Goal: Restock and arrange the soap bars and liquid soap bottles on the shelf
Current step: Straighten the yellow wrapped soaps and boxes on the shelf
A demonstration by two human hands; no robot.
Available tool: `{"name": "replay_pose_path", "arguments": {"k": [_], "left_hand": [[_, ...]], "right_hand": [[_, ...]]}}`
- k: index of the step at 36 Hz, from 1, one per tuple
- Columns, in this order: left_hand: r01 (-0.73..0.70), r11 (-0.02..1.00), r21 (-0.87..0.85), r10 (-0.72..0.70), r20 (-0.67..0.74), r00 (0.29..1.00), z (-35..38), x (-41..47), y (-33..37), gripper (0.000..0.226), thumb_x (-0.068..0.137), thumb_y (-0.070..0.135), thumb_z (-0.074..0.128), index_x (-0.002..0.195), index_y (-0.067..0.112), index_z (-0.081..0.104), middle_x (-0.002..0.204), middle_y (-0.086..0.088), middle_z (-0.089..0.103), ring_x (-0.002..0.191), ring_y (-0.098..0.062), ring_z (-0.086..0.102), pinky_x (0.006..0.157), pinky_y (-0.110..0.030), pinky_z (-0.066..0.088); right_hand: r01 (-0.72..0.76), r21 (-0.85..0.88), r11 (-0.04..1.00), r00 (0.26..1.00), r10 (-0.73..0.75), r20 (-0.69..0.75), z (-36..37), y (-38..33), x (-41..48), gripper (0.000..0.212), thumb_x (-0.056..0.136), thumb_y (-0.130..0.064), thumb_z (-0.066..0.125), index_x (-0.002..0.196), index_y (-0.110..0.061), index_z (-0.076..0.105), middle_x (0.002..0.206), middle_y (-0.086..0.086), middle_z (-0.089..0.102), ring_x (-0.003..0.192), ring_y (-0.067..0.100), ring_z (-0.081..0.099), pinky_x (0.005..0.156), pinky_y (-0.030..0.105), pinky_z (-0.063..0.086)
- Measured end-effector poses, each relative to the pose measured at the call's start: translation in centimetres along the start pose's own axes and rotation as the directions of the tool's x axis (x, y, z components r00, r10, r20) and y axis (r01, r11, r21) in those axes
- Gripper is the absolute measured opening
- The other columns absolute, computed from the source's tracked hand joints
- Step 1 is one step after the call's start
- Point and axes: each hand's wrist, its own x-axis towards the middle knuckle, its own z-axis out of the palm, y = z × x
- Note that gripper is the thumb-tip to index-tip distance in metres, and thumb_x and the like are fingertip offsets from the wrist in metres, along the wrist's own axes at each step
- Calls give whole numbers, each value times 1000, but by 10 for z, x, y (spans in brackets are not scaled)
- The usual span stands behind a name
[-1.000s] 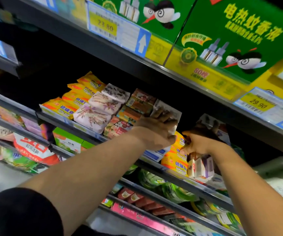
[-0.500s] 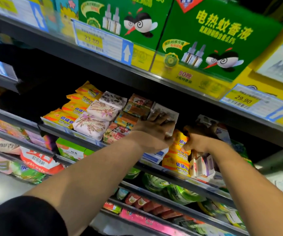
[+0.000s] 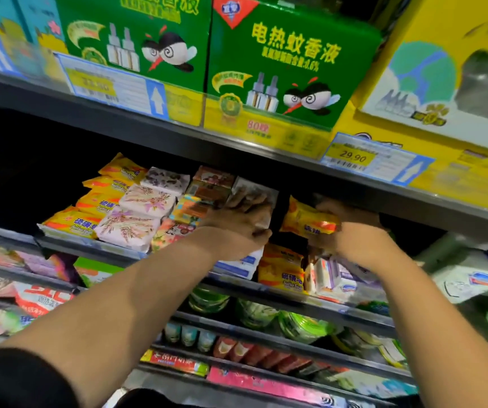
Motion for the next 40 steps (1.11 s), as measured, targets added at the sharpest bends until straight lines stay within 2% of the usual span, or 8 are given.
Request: {"name": "replay_pose_path", "arguments": {"k": [4,10,14,21,26,32,36,40], "left_hand": [[-69,998,8,70,-34,997,-3,1,-1,63,100,63,30,151,55,-6,153,34,-21,150,-11,-19,121,-54,3],[-294,954,60,299,-116,947,-19,-13,16,82,97,49,55,145,60,-10,158,32,-5,152,-13,-2,122,-48,15],[-473,876,96,482,-167,860,-11,-27,34,96,92,24,69,147,62,1,163,25,3,150,-19,19,121,-38,22],[-655,752,-75,553,-469,689,26,-43,49,51,85,19,73,133,27,59,142,12,53,126,-16,51,109,-20,30],[-464,742,-484,289,-394,872,28,-59,64,36,82,47,68,117,50,61,114,26,61,111,3,54,92,-12,41],[-84,455,-886,-33,-111,993,25,-68,88,17,81,32,70,96,27,71,88,6,73,83,-10,67,71,-24,55],[-16,379,-925,-14,-23,1000,29,-71,100,18,89,22,67,106,21,65,85,9,70,78,-8,64,64,-21,51],[-50,378,-925,109,-9,994,32,-71,104,67,84,4,73,134,37,46,116,2,64,99,-10,67,79,-26,55]], "right_hand": [[-29,-25,999,987,24,-158,5,6,-25,44,72,-30,85,111,-30,63,98,-2,70,87,22,64,73,31,50],[-38,408,912,966,139,-220,23,24,-58,46,70,-19,90,97,-35,56,83,-8,68,55,-3,60,51,10,43],[-32,743,669,969,204,-142,35,30,-73,47,64,-17,91,101,-26,65,85,-4,74,76,7,69,65,18,53],[-44,971,234,994,109,19,56,29,-102,55,65,-14,79,117,-18,63,94,-3,73,76,18,69,57,29,55],[-32,992,120,998,50,27,65,36,-120,59,70,-36,86,120,-15,64,107,15,70,85,30,69,70,32,56],[-10,910,414,983,169,-66,67,30,-133,21,84,-25,76,103,-34,73,98,-10,74,95,4,69,77,15,49],[59,954,295,958,253,-137,70,27,-137,21,88,-9,69,107,-17,71,94,-4,76,89,10,70,73,18,52],[106,968,229,919,349,-183,75,34,-139,41,88,-6,71,120,-30,63,106,4,71,94,21,69,75,33,58]]}}
